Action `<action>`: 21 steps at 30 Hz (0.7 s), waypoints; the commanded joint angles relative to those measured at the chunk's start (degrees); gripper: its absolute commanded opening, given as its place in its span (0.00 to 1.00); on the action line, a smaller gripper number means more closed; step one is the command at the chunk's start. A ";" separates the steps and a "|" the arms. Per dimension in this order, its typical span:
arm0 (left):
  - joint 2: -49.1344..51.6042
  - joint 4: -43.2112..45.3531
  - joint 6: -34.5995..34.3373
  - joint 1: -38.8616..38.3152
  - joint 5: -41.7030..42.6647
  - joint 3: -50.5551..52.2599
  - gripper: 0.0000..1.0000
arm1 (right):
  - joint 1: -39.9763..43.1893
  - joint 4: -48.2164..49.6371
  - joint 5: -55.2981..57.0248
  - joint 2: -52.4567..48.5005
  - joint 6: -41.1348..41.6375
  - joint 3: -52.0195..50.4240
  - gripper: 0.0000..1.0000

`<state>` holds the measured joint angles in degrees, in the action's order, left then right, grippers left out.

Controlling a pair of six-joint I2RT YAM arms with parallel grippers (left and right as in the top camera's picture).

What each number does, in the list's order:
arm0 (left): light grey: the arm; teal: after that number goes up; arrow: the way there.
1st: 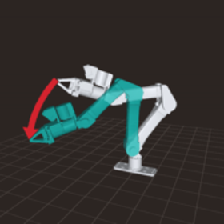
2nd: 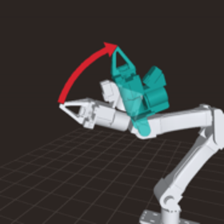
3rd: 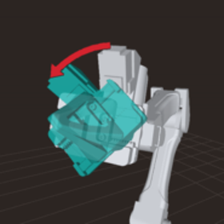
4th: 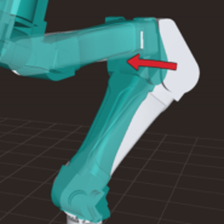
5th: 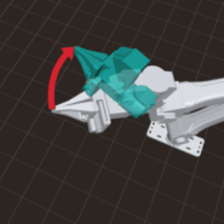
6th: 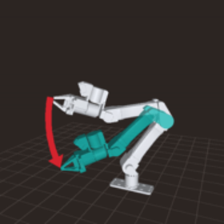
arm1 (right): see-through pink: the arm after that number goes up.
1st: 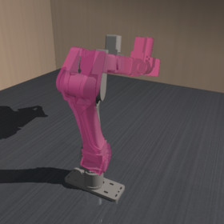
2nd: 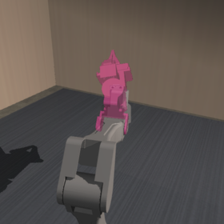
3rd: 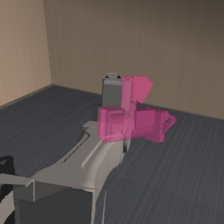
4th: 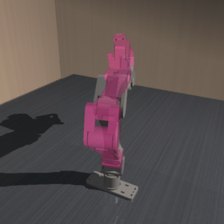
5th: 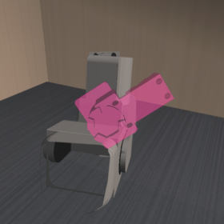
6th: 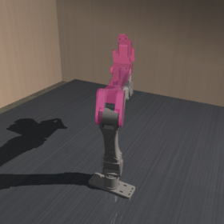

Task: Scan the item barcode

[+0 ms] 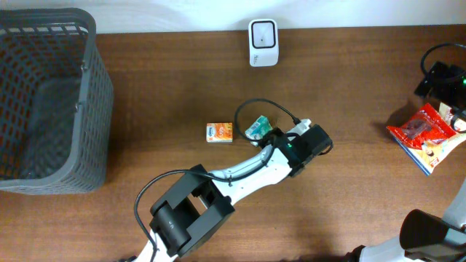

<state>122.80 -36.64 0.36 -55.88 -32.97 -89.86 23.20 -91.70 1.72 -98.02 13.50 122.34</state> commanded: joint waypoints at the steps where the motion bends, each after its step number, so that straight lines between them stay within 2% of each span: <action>1: 0.28 -1.51 -2.12 0.09 4.48 -2.08 0.07 | -0.31 -0.20 0.96 -0.31 0.00 -0.28 0.98; 9: -1.88 -7.58 -7.43 8.04 5.86 -10.86 0.06 | -0.31 -0.55 0.94 -0.28 0.00 -0.28 0.98; 11: -1.64 -7.58 -7.41 13.14 15.52 -10.45 0.01 | -0.31 -0.63 0.94 -0.31 0.00 -0.28 0.98; 14: -0.74 -7.63 -7.41 17.20 29.68 -9.03 0.00 | -0.31 -0.61 0.94 -0.28 0.02 -0.28 0.98; 16: -0.04 -7.37 -7.45 18.64 32.20 -7.26 0.00 | -0.31 -0.61 0.92 -0.31 0.04 -0.28 0.98; 21: 2.05 -6.21 -7.65 18.49 31.76 -6.38 0.00 | -0.31 -0.70 0.90 -0.31 0.02 -0.28 0.98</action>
<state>122.87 -43.68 -6.72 -36.49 -4.58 -96.79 23.20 -92.20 1.72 -98.02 13.52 122.34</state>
